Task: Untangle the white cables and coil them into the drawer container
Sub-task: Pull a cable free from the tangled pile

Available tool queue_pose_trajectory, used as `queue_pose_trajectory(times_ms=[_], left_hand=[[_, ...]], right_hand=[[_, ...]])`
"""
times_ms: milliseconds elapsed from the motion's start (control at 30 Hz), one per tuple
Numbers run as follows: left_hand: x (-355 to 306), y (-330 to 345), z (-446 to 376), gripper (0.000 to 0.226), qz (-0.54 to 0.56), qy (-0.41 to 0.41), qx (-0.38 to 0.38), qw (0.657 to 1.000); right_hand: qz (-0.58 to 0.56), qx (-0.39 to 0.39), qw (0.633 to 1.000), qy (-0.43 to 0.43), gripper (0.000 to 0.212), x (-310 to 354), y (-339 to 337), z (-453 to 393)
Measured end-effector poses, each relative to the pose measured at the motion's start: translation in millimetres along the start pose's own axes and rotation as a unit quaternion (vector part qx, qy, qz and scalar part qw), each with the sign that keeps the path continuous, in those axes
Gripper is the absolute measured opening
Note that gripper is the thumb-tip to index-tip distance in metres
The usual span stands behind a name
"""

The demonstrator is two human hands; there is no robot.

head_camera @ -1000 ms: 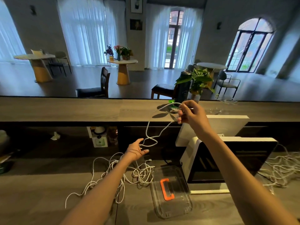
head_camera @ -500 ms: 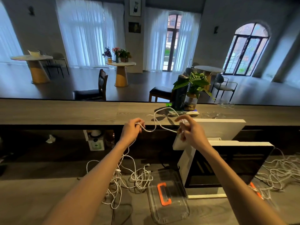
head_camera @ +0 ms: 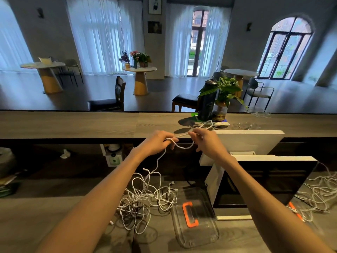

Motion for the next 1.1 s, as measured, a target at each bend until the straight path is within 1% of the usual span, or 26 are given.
queue_pose_trajectory(times_ms=[100,200,267,367,433,500,567,600,633,700,733,800,833,867,933,967,1000,1033,1067,1100], left_hand=[[35.3,18.4,14.2,0.027,0.004,-0.042,0.012,0.999],[75.9,37.4,31.0,0.032,-0.023,-0.091,0.017,0.995],[114.0,52.2,48.5,0.032,-0.053,-0.14,0.026,0.988],[170.0,66.4,76.4,0.03,-0.086,-0.213,0.018,0.973],[195.5,71.5,89.4,0.026,-0.095,-0.251,0.018,0.963],[205.8,70.1,95.0,0.025,-0.078,-0.272,0.007,0.959],[200.1,58.8,86.2,0.03,-0.03,-0.272,-0.034,0.961],[193.6,47.8,79.3,0.034,0.011,-0.271,-0.071,0.96],[184.8,32.8,72.3,0.037,0.046,-0.269,-0.115,0.955],[168.4,-1.5,59.0,0.039,0.094,-0.268,-0.201,0.937],[158.7,-18.0,52.3,0.039,0.119,-0.266,-0.233,0.928],[137.6,-42.2,39.6,0.037,0.201,-0.252,-0.268,0.908],[126.5,-50.0,32.5,0.037,0.237,-0.244,-0.267,0.902],[114.7,-56.2,26.0,0.036,0.25,-0.234,-0.257,0.904],[89.7,-63.8,13.0,0.032,0.196,-0.205,-0.222,0.933],[75.7,-64.6,7.1,0.03,0.157,-0.181,-0.195,0.951],[62.5,-62.5,2.7,0.029,0.13,-0.153,-0.164,0.966],[52.1,-57.7,0.1,0.028,0.118,-0.125,-0.132,0.976],[44.3,-52.5,-0.7,0.027,0.107,-0.102,-0.103,0.984],[40.3,-46.1,0.4,0.026,0.085,-0.087,-0.076,0.99]], right_hand=[[-0.039,-0.03,0.998,0.027,0.029,-7.3,-9.0,-1.5],[-0.069,-0.074,0.994,0.045,0.024,-12.0,-22.9,-2.8],[-0.086,-0.116,0.988,0.06,0.019,-17.6,-38.3,-4.3],[-0.1,-0.167,0.977,0.087,0.023,-31.8,-61.2,-8.6],[-0.118,-0.179,0.97,0.117,0.023,-39.8,-68.6,-8.9],[-0.118,-0.171,0.97,0.124,0.023,-40.0,-66.1,-6.3],[-0.081,-0.165,0.977,0.107,0.024,-37.4,-64.3,-2.0],[-0.047,-0.15,0.983,0.094,0.024,-35.2,-61.2,-1.1],[-0.013,-0.119,0.989,0.086,0.022,-34.5,-54.8,0.2],[0.037,-0.027,0.994,0.098,0.02,-38.0,-33.0,4.9],[0.061,0.009,0.993,0.105,0.021,-41.1,-23.1,7.6],[0.108,0.072,0.983,0.129,0.026,-48.4,-4.4,14.1],[0.116,0.11,0.975,0.151,0.027,-52.4,5.8,18.7],[0.116,0.154,0.965,0.176,0.026,-55.9,17.7,24.4],[0.129,0.237,0.942,0.199,0.019,-58.6,36.9,36.2],[0.144,0.262,0.934,0.197,0.016,-58.7,43.3,39.4],[0.154,0.272,0.93,0.195,0.022,-59.0,46.9,40.8],[0.151,0.266,0.932,0.195,0.034,-58.4,49.1,40.3],[0.142,0.239,0.941,0.193,0.049,-56.7,48.0,36.6],[0.132,0.194,0.956,0.176,0.064,-50.9,44.1,29.6]])
Point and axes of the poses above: each hand's wrist, its own z-axis away from the middle knuckle, its own y-axis out of the palm, x = y × z, the point moved 10 cm from there along -z, towards the middle knuckle, and after that the axes turned 7 degrees about -x, right-handed, at the moved point
